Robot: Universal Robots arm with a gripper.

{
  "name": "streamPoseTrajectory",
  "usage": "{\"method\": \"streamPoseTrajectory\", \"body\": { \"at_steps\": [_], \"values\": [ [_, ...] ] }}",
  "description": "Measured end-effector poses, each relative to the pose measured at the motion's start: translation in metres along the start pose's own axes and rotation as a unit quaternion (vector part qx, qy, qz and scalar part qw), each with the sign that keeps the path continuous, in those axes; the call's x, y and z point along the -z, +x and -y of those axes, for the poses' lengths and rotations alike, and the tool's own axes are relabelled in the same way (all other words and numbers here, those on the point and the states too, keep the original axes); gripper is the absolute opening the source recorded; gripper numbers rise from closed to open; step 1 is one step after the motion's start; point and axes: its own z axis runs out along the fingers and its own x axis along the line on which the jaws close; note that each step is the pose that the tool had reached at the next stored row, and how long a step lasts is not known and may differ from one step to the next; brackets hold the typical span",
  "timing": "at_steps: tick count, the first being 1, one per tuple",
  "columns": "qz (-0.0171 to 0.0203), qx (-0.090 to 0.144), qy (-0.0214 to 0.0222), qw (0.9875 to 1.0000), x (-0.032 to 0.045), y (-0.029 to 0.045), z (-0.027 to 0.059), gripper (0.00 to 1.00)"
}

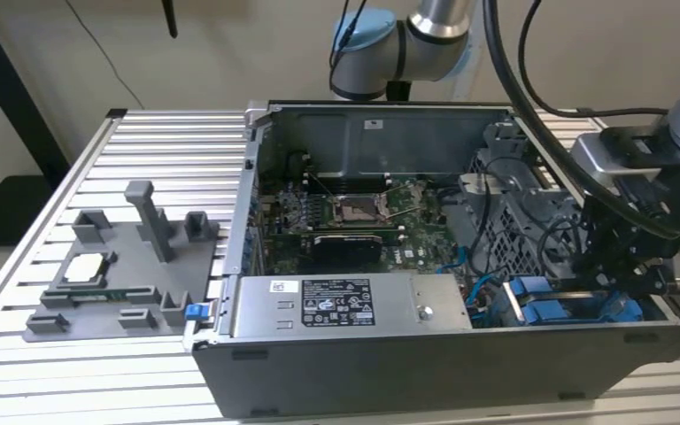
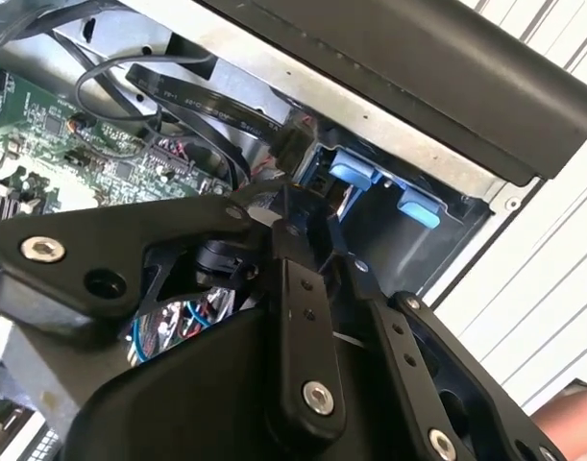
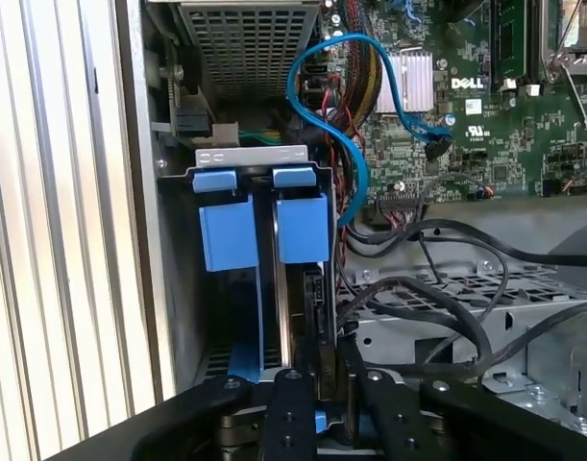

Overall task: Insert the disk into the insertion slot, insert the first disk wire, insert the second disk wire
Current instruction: 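Insert the first disk wire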

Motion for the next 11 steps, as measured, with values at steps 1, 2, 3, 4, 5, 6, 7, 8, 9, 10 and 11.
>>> {"method": "streamPoseTrajectory", "body": {
  "at_steps": [1,2,3,4,5,6,7,8,9,10,11],
  "values": [
    [-0.0002,0.000,0.0000,1.0000,0.0017,-0.0002,0.0000,1.00],
    [-0.0008,0.000,0.0001,1.0000,0.0040,-0.0005,0.0001,1.00],
    [-0.0008,0.000,0.0001,1.0000,0.0056,-0.0006,0.0001,1.00],
    [-0.0007,0.000,0.0001,1.0000,0.0071,-0.0008,0.0001,1.00],
    [-0.0009,0.000,0.0001,1.0000,0.0090,-0.0010,0.0002,1.00],
    [-0.0009,0.000,0.0001,1.0000,0.0107,-0.0012,0.0002,1.00],
    [-0.0009,0.000,0.0001,1.0000,0.0125,-0.0014,0.0002,1.00],
    [-0.0009,0.000,0.0001,1.0000,0.0145,-0.0017,0.0003,1.00],
    [-0.0009,0.000,0.0001,1.0000,0.0167,-0.0019,0.0003,1.00],
    [-0.0009,0.000,0.0001,1.0000,0.0190,-0.0021,0.0004,1.00],
    [-0.0010,0.000,0.0001,1.0000,0.0215,-0.0024,0.0004,1.00]
  ]
}}
